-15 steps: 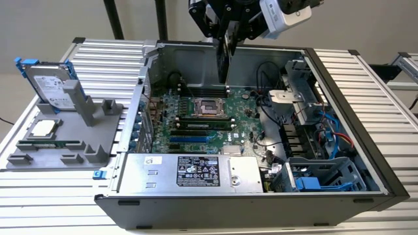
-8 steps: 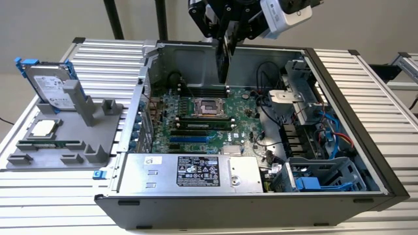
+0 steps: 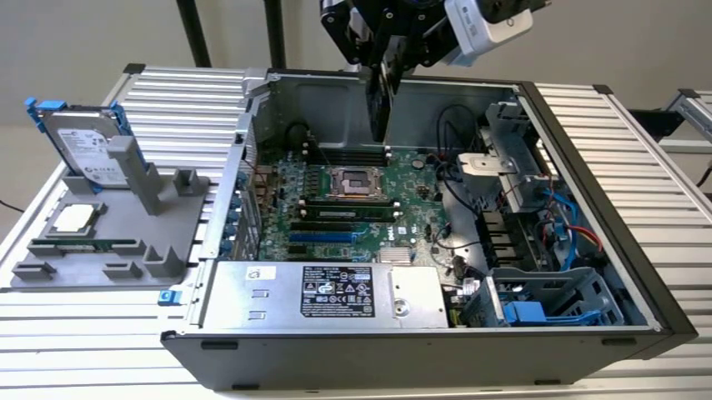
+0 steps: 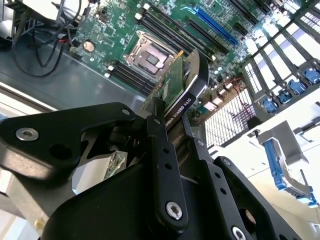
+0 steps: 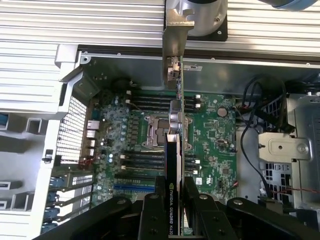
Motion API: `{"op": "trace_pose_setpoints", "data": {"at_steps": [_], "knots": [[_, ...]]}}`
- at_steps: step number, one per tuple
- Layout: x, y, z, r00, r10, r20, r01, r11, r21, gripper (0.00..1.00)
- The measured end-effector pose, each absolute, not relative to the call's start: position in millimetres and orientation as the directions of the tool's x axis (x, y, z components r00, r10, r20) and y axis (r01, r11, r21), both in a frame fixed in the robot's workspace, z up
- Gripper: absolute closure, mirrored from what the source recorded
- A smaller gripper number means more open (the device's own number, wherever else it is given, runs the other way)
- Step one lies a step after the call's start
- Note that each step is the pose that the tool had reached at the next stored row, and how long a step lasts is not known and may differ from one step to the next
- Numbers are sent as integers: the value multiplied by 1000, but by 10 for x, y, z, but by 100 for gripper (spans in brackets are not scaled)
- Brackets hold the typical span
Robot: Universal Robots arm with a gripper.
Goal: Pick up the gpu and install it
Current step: 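Insert the gpu into the slot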
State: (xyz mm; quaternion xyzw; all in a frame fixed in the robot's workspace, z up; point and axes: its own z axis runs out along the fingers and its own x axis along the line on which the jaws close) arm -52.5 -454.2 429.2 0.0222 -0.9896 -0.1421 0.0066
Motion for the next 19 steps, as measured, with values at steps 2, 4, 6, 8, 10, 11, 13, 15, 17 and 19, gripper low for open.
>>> {"op": "trace_pose_setpoints", "data": {"at_steps": [2, 4, 6, 8, 10, 11, 13, 15, 17, 19], "knots": [[-525, -4542, 4293, -999, -51, 7, -47, 958, 282, 100], [-525, -4542, 4292, -998, -55, 7, -51, 958, 282, 100], [-525, -4542, 4293, -998, -61, 7, -57, 958, 282, 100], [-525, -4542, 4292, -998, -67, 7, -63, 957, 282, 100], [-525, -4542, 4293, -997, -73, 7, -68, 957, 282, 100], [-525, -4542, 4293, -997, -76, 7, -71, 957, 282, 100], [-525, -4542, 4293, -997, -82, 7, -77, 956, 282, 100], [-525, -4542, 4293, -996, -88, 7, -83, 956, 282, 100], [-525, -4542, 4293, -996, -94, 7, -88, 955, 282, 100], [-525, -4541, 4293, -995, -100, 7, -94, 955, 282, 100]]}}
